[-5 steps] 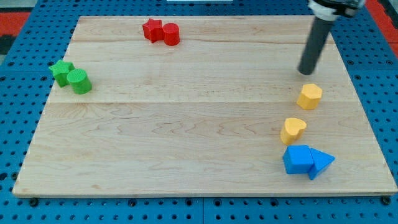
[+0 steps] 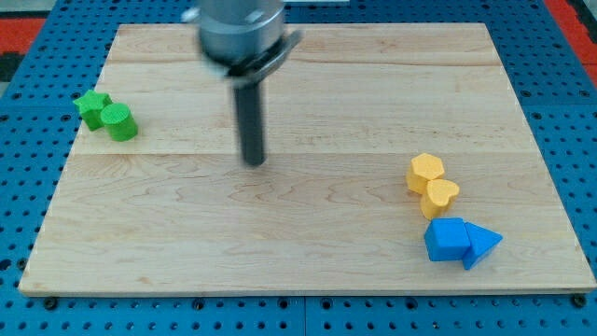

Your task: Separate the green circle from the green star

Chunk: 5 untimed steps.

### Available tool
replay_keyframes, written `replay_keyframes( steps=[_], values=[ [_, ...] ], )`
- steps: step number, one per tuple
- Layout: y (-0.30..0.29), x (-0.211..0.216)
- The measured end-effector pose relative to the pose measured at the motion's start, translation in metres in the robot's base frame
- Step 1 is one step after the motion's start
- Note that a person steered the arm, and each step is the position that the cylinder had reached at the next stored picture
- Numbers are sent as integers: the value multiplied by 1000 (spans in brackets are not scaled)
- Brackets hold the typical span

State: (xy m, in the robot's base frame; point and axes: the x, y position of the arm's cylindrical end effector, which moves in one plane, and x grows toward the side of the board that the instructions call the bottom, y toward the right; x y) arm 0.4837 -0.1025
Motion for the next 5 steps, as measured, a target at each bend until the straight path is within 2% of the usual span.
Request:
replay_keyframes(
  steps=[1,2,3,5],
  values=[
    [-158,-7],
    [-201,-72],
    [-202,-129],
    [-109,-61]
  ],
)
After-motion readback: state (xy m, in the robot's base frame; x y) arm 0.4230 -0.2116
